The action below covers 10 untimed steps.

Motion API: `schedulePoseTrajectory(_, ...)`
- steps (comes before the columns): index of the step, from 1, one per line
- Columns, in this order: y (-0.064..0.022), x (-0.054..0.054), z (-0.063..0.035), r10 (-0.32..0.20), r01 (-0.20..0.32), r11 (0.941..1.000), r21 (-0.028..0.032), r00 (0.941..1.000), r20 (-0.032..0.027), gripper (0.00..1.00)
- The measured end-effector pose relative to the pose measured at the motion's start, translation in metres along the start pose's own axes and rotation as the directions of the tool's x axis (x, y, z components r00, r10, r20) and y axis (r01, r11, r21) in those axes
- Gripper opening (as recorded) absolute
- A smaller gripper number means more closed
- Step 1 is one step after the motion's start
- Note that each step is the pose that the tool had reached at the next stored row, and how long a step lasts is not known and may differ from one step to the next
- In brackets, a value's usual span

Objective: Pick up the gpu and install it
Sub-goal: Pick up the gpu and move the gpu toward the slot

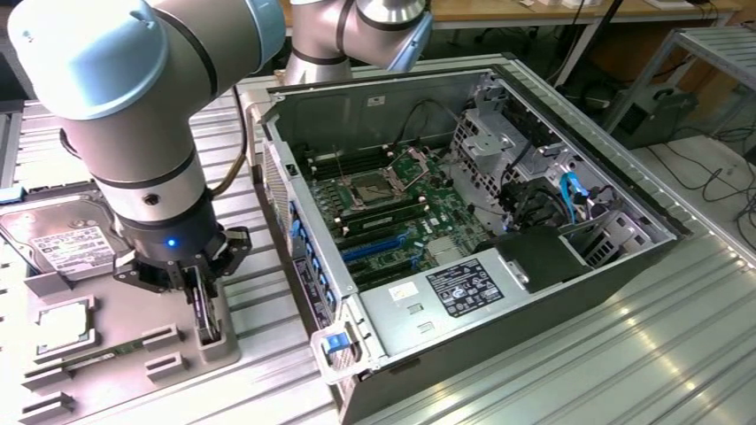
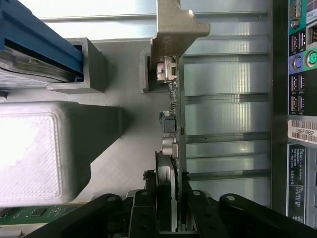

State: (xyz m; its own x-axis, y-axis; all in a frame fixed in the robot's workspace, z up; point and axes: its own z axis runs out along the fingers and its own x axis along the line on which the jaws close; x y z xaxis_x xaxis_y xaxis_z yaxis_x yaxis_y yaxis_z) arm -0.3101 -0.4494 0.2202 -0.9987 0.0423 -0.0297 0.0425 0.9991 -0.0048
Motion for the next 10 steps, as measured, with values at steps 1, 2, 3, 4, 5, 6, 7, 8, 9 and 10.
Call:
schedulePoseTrajectory(1, 0.0000, 0.0000, 0.0000, 0.000, 0.000, 1.0000, 0.0000, 1.0000, 0.0000, 0.28)
schedulePoseTrajectory(2, 0.0000, 0.0000, 0.0000, 0.000, 0.000, 1.0000, 0.0000, 1.0000, 0.0000, 0.28)
schedulePoseTrajectory(3, 0.0000, 0.0000, 0.0000, 0.000, 0.000, 1.0000, 0.0000, 1.0000, 0.0001, 0.28)
schedulePoseTrajectory(4, 0.0000, 0.0000, 0.0000, 0.000, 0.000, 1.0000, 0.0001, 1.0000, 0.0001, 0.28)
schedulePoseTrajectory(5, 0.0000, 0.0000, 0.0000, 0.000, 0.000, 1.0000, 0.0001, 1.0000, 0.0000, 0.28)
schedulePoseTrajectory(6, 0.0000, 0.0000, 0.0000, 0.000, 0.000, 1.0000, 0.0000, 1.0000, 0.0001, 0.28)
schedulePoseTrajectory(7, 0.0000, 0.0000, 0.0000, 0.000, 0.000, 1.0000, 0.0000, 1.0000, 0.0000, 0.28)
schedulePoseTrajectory(8, 0.0000, 0.0000, 0.0000, 0.000, 0.000, 1.0000, 0.0001, 1.0000, 0.0000, 0.28)
schedulePoseTrajectory(9, 0.0000, 0.0000, 0.0000, 0.000, 0.000, 1.0000, 0.0001, 1.0000, 0.0001, 0.28)
schedulePoseTrajectory(10, 0.0000, -0.0001, -0.0015, 0.000, 0.000, 1.0000, 0.0002, 1.0000, -0.0001, 0.28)
